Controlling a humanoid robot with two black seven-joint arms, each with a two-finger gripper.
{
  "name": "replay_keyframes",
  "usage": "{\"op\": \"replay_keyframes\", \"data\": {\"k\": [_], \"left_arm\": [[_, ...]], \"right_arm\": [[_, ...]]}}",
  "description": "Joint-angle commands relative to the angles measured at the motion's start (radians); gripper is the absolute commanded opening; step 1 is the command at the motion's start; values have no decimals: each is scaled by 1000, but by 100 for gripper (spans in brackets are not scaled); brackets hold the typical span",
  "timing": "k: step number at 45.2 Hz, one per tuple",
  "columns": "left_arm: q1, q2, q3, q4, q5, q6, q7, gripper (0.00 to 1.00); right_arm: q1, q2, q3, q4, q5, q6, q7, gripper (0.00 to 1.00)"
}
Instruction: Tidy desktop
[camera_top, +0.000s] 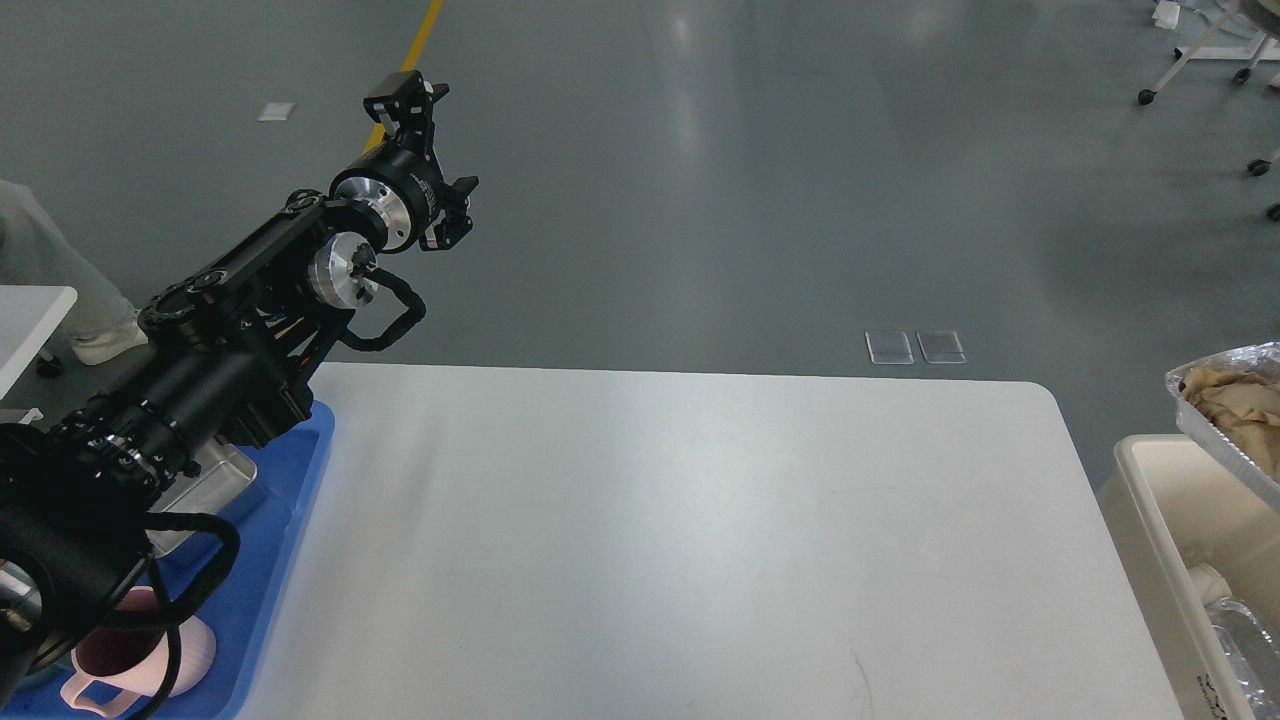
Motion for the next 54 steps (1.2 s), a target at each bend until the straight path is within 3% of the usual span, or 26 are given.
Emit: {"op": "replay_keyframes", "data": {"k": [1, 21, 37, 38, 40, 41, 42, 48, 54], "left_arm": [[5, 2, -11, 0, -1, 0, -2, 97], [18, 1, -106, 1, -99, 0, -24, 97], [29, 1, -119, 1, -122, -5, -24, 98], [31, 2, -119, 1, -122, -5, -24, 97], [31, 1, -119, 1, -122, -5, -24, 97], [31, 2, -119, 1, -122, -5, -24, 97], [29, 1, -119, 1, -122, -5, -24, 97], [29, 1, -119, 1, -122, -5, -24, 98], [29, 1, -119, 1, -122, -5, -24, 98]], "right_arm": [[-63, 1, 0, -43, 72, 0, -1, 0], [-247, 62, 2, -193, 261, -2, -6, 0], [-296, 76, 5, -203, 293, -2, 0, 0], [-296, 78, 6, -204, 293, -3, 2, 13], [-296, 81, 20, -218, 293, -11, 5, 50], [-296, 87, 32, -229, 294, -12, 6, 64], [-296, 96, 47, -239, 294, -12, 8, 71], [-297, 161, 75, -345, 294, -15, 6, 100], [-297, 260, 83, -500, 293, -14, 6, 100]]}}
